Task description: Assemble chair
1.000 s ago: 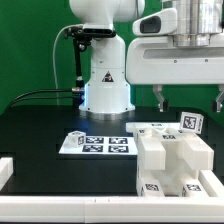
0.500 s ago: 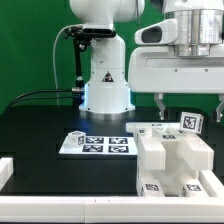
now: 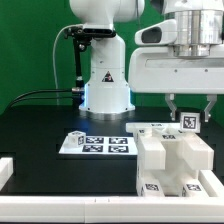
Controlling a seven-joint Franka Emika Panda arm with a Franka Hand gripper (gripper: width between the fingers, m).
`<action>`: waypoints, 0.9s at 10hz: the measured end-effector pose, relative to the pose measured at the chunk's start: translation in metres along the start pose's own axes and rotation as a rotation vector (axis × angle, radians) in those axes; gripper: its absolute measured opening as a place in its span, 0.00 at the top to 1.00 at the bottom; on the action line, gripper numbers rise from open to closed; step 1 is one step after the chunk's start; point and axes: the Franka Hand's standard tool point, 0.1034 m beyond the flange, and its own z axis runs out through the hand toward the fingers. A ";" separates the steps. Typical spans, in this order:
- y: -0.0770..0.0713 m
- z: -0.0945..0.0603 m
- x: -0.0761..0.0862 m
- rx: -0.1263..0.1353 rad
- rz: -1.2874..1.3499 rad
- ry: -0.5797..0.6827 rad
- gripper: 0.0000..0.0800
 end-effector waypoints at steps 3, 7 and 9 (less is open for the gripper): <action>0.001 0.001 0.002 0.004 0.205 -0.006 0.64; 0.004 0.002 0.004 0.050 0.655 -0.061 0.64; 0.005 0.003 0.004 0.057 0.859 -0.080 0.64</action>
Offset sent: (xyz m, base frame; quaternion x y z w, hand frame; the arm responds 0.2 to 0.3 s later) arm 0.0148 -0.0057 -0.0039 0.0101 -0.0397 0.1814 0.9826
